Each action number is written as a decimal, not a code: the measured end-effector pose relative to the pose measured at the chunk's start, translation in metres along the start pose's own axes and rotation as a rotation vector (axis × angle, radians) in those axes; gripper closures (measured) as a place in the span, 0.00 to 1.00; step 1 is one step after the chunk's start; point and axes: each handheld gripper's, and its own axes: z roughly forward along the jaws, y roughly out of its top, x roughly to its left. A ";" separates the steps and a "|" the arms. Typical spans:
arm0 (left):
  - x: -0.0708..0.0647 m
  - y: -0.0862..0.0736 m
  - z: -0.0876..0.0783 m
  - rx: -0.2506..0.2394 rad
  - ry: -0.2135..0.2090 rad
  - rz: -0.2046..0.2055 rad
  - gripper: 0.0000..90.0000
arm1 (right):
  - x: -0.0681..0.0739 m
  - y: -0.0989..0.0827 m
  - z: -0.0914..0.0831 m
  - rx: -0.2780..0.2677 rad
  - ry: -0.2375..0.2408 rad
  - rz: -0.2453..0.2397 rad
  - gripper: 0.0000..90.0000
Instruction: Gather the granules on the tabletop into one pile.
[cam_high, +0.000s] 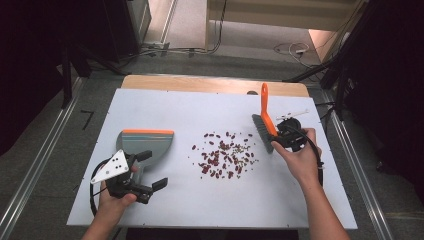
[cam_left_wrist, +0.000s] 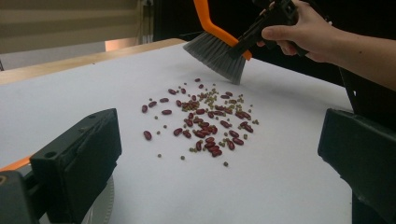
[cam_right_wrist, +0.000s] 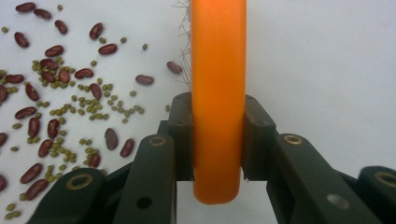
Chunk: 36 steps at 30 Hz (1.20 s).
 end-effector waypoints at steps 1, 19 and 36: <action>0.000 0.000 0.000 -0.001 -0.001 -0.001 0.00 | 0.001 0.003 0.001 0.017 0.011 -0.008 0.76; 0.003 0.001 -0.002 -0.017 0.003 -0.011 0.00 | -0.003 0.011 0.007 0.024 0.022 0.014 0.76; 0.002 0.000 -0.001 -0.006 0.010 -0.005 0.00 | 0.013 0.035 0.020 0.144 -0.079 -0.068 0.76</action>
